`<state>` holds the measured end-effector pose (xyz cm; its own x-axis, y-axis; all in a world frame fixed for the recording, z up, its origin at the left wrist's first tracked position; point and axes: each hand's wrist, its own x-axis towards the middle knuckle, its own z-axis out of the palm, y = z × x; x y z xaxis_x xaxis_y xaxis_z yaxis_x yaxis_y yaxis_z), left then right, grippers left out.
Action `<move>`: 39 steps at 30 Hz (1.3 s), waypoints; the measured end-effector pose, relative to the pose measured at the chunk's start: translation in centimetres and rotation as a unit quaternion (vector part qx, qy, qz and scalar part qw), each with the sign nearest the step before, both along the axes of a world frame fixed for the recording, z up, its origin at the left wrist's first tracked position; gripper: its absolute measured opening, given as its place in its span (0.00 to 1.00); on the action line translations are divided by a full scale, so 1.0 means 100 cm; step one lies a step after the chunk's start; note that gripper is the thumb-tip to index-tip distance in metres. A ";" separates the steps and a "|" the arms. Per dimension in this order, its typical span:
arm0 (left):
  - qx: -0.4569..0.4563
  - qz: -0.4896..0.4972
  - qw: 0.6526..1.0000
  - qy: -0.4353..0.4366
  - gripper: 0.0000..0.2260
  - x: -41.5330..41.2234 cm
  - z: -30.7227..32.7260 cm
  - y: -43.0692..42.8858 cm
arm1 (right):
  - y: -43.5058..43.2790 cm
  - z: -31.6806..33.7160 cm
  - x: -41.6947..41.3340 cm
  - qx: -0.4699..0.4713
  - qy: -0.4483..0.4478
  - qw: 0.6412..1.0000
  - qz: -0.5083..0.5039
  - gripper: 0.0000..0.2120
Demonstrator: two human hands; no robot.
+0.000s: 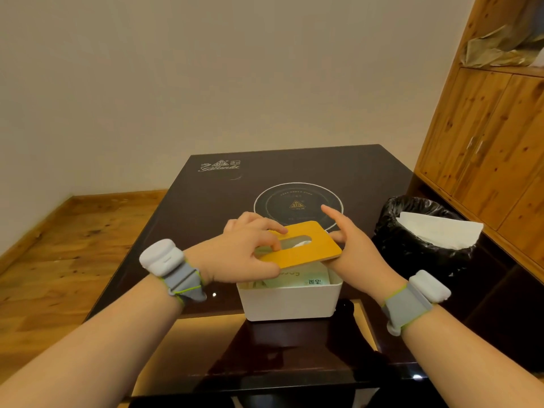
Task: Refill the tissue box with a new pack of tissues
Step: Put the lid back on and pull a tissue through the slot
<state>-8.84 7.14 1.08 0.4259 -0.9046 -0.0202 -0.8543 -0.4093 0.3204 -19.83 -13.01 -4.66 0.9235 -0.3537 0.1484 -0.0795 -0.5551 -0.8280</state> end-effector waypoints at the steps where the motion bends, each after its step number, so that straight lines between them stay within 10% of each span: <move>1: 0.005 0.000 1.000 0.001 0.20 0.000 0.000 0.000 | 0.000 0.001 0.000 0.002 -0.004 1.000 0.000 0.37; 22: -0.028 0.075 0.987 0.136 0.14 -0.013 0.004 -0.021 | 0.000 -0.011 -0.002 -0.012 -0.005 1.000 -0.021 0.17; 39: -0.176 0.121 0.967 0.141 0.03 -0.014 -0.011 -0.016 | -0.004 -0.004 -0.027 0.065 0.050 0.993 0.085 0.42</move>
